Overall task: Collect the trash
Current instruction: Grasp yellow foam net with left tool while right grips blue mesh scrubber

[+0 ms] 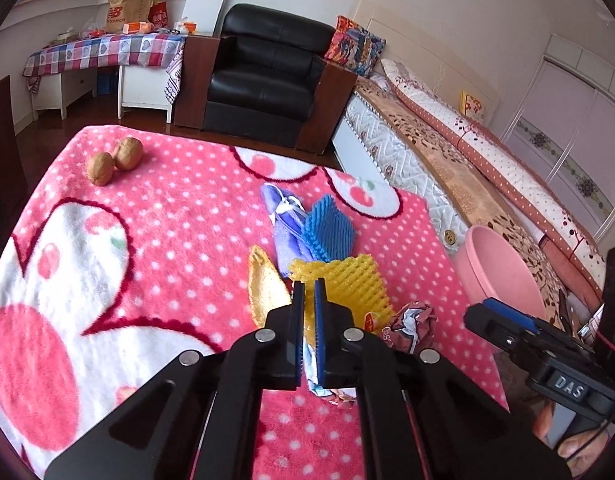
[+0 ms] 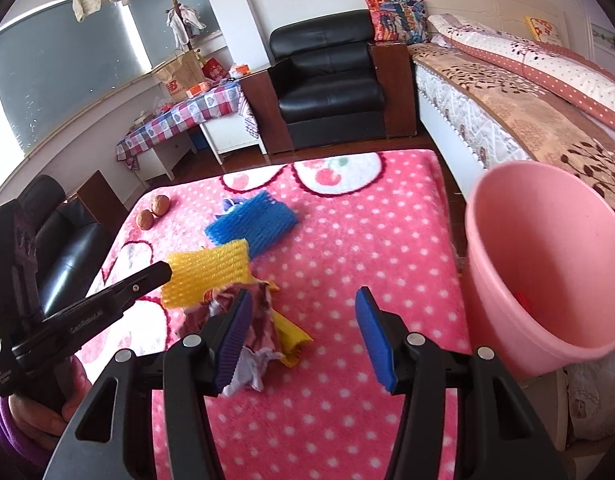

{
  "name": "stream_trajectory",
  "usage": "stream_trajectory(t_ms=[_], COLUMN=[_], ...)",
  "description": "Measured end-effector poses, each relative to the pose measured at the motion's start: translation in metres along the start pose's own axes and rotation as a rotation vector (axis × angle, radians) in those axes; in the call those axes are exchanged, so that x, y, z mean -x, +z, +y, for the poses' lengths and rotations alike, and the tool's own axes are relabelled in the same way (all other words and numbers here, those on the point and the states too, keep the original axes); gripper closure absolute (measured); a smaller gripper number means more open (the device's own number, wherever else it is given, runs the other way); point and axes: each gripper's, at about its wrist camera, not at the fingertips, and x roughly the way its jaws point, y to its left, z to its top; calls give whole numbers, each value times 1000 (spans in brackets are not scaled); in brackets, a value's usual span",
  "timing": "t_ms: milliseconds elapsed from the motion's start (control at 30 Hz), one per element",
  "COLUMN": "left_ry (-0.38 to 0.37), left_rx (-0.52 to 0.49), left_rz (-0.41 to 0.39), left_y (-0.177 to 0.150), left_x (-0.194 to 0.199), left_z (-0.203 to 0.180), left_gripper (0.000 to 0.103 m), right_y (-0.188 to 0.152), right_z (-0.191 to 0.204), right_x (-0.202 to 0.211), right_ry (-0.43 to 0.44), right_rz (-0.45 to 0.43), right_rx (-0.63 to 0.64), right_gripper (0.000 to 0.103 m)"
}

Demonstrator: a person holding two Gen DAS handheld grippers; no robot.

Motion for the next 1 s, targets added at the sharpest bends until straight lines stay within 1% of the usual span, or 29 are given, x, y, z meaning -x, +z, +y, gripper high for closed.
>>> stream_trajectory(t_ms=[167, 333, 400, 500, 700, 833, 900, 967, 1000], left_ry=[19, 66, 86, 96, 91, 83, 78, 73, 71], left_rx=[27, 47, 61, 82, 111, 113, 111, 108, 107], left_rz=[-66, -130, -148, -145, -138, -141, -143, -145, -146], left_y=[8, 15, 15, 16, 13, 13, 12, 13, 13], left_x=[24, 46, 51, 54, 55, 57, 57, 57, 58], left_z=[17, 36, 44, 55, 70, 73, 72, 71, 71], left_gripper=[99, 100, 100, 99, 99, 99, 99, 100, 99], right_y=[17, 32, 36, 41, 47, 48, 47, 46, 45], right_z=[23, 53, 64, 77, 94, 95, 92, 87, 84], right_x=[-18, -42, -53, -74, -109, -118, -119, -118, -116], right_ry=[48, 76, 67, 51, -7, -33, -52, -49, -44], right_rz=[17, 37, 51, 85, 125, 127, 125, 134, 132], right_rx=[21, 60, 76, 88, 108, 103, 106, 87, 79], right_gripper=[50, 50, 50, 50, 50, 51, 64, 81, 86])
